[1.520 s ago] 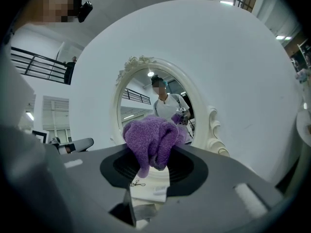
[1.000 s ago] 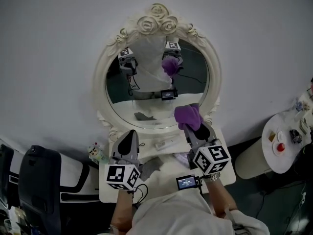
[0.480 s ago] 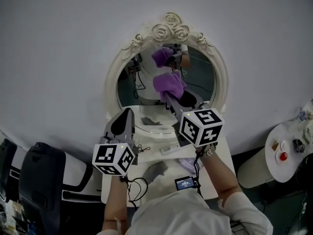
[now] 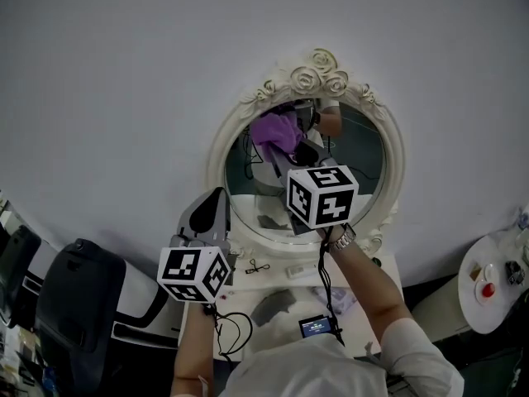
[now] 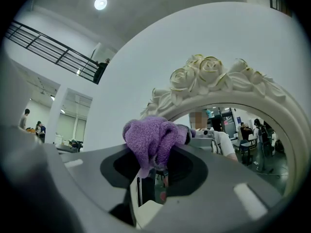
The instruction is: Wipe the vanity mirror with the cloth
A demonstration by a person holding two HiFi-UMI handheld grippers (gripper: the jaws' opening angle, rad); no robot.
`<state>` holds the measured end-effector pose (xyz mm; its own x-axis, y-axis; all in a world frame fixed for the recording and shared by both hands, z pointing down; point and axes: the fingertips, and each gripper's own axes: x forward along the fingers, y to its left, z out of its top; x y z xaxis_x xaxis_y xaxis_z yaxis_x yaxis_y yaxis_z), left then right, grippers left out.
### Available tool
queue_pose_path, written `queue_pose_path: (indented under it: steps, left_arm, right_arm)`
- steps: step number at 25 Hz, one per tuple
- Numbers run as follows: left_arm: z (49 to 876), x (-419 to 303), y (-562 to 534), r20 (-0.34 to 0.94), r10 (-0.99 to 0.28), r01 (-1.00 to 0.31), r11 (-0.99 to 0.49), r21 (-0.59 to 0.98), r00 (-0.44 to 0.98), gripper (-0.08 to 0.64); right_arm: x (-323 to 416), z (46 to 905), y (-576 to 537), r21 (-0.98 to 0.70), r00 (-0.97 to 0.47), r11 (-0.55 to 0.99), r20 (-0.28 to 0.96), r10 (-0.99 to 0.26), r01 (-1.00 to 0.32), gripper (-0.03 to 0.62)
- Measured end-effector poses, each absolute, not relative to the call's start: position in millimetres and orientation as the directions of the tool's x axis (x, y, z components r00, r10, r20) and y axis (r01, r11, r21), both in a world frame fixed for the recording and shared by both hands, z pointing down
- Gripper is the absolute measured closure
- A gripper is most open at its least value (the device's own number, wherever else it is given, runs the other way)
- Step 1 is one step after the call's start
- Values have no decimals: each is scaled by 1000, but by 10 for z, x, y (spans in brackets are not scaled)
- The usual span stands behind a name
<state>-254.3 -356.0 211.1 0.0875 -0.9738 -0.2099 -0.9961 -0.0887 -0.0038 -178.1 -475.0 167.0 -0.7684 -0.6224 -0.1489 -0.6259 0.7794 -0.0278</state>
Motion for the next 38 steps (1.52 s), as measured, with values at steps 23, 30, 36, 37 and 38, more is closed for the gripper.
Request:
queue_pose_path:
  steps: [23,30,36,37,38]
  left_arm:
    - [2219,-1998,-3888,-184,-953,-970,-241,-32,242,560]
    - [2312,-1891,-3935,-169,-950,-964,-264,-15,263,560]
    - [2386,-1997,-3842,-164,-959,-973,-232,-8,230,560]
    - [2388,-2034,-3823,-164,-962,-975,-222,-7,220,560]
    - [2384,-2076,-3807,-165,-964,-978,-211,-6,209,560]
  right_arm:
    - [-649,1566,-5437,-78,-540,559,-178,-822,-825,457]
    - [-223,1746,-5581,-101,-470,485,-141,-871,-869,460]
    - [-303,1837,-5394,-105,-492,506,-134,-860,-856,460]
    - [-382,1842,-5335,-96,-513,526,-136,-848,-845,460]
    - [-477,1843,-5285,-86,-534,547,-137,-834,-833,460]
